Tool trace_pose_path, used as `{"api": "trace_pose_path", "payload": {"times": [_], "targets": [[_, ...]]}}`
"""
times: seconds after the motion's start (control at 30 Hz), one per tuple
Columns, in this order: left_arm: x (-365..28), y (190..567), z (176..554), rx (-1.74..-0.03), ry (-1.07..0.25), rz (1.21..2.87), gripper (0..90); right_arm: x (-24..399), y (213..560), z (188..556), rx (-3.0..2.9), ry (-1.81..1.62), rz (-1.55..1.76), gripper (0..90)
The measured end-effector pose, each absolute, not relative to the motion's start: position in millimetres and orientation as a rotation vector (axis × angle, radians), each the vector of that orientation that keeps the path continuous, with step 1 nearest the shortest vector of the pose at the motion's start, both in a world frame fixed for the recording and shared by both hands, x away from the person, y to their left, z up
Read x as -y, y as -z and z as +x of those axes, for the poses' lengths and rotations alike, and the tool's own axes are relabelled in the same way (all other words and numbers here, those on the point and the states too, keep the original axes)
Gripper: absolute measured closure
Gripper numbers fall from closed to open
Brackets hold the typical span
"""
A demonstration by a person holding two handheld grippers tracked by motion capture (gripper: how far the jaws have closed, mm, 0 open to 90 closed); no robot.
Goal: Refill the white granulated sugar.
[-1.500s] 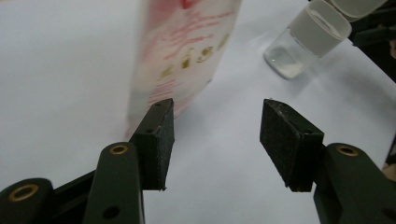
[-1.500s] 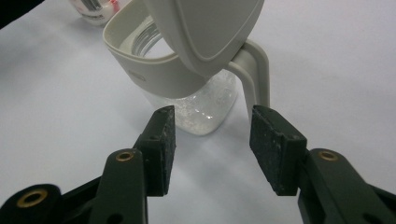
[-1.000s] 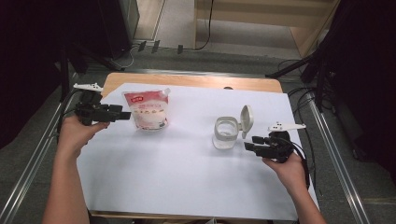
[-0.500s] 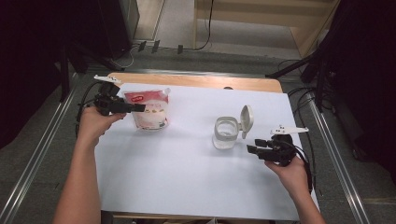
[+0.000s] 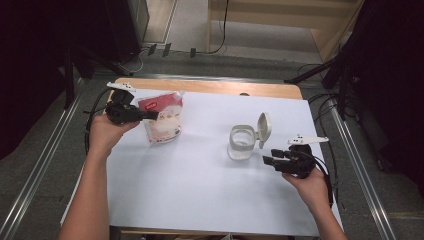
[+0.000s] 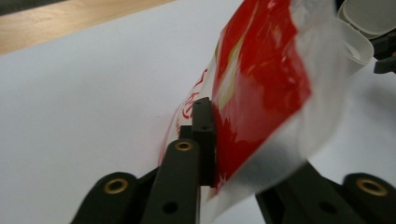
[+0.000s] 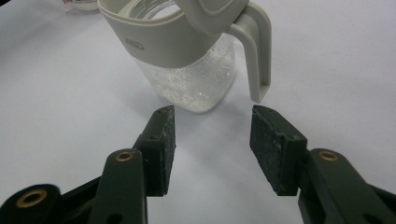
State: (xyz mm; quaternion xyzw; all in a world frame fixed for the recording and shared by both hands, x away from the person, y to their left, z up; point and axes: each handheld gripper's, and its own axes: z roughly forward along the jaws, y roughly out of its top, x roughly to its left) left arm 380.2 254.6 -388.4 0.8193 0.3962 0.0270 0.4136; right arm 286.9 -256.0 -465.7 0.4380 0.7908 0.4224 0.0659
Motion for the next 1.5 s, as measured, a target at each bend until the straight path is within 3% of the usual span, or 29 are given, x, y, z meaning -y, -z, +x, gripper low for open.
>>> {"api": "trace_pose_path", "payload": {"times": [0.07, 0.4, 0.6, 0.8, 0.93, 1.5], "targets": [[-253, 389, 381, -1.007, -0.033, 2.050, 90.0, 256, 466, 287, -2.386, -1.277, 1.316, 51.1], [-244, 381, 378, -1.014, -0.070, 2.070, 90.0, 252, 464, 284, -2.402, -1.294, 1.295, 52.2], [-238, 372, 375, -0.972, -0.014, 2.062, 90.0, 250, 462, 282, -2.404, -1.307, 1.288, 52.6], [-232, 355, 368, -0.939, 0.075, 2.009, 90.0, 238, 456, 276, -2.421, -1.331, 1.208, 54.2], [-226, 347, 364, -0.899, 0.088, 2.006, 90.0, 231, 453, 272, -2.452, -1.376, 1.139, 58.0], [-198, 339, 356, -0.860, 0.144, 2.045, 90.0, 188, 437, 248, -2.530, -1.438, 0.970, 57.5]]}}
